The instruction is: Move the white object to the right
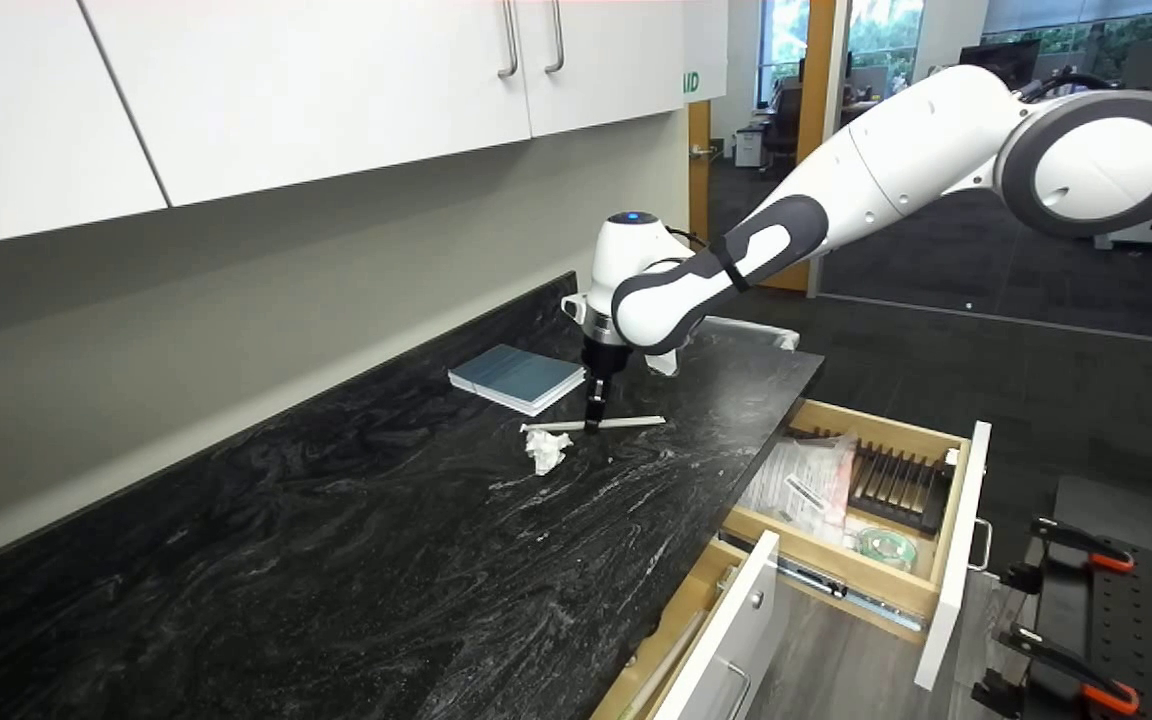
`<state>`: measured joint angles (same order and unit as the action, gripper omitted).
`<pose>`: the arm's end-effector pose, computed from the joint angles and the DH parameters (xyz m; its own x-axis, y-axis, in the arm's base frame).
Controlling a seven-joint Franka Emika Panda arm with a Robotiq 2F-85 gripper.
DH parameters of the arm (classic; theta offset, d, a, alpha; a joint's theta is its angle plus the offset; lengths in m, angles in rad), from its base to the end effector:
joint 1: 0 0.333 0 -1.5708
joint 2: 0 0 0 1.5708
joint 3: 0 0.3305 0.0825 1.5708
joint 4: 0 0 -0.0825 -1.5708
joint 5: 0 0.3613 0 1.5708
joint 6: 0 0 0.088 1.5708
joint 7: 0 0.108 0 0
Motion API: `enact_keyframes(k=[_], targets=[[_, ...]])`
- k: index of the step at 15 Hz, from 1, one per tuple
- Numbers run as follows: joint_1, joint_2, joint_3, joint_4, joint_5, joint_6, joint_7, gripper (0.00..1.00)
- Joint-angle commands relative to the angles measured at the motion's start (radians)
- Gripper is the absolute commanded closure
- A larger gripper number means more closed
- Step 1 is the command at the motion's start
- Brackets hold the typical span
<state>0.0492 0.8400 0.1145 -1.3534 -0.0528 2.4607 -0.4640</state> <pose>0.7497 0.1002 0.2703 0.7826 0.5659 0.2593 0.5658 -0.8204 0.0827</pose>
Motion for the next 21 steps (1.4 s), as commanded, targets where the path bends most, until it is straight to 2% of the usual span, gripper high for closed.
enact_keyframes(k=[1,4,8,11,16,18,21], targets=[[-0.004,0.025,0.012,0.051,-0.021,-0.03,0.007,0.81],[-0.003,0.029,0.015,0.057,-0.02,-0.03,0.009,0.99],[0.003,-0.013,0.0,0.015,-0.029,0.001,0.034,1.0],[0.006,-0.145,-0.013,-0.136,-0.055,0.05,0.053,1.0],[-0.048,-0.351,0.058,-0.354,-0.049,-0.055,-0.107,1.0],[-0.084,-0.434,0.087,-0.451,-0.025,-0.117,-0.223,1.0],[-0.128,-0.561,0.08,-0.604,0.002,-0.138,-0.386,1.0]])
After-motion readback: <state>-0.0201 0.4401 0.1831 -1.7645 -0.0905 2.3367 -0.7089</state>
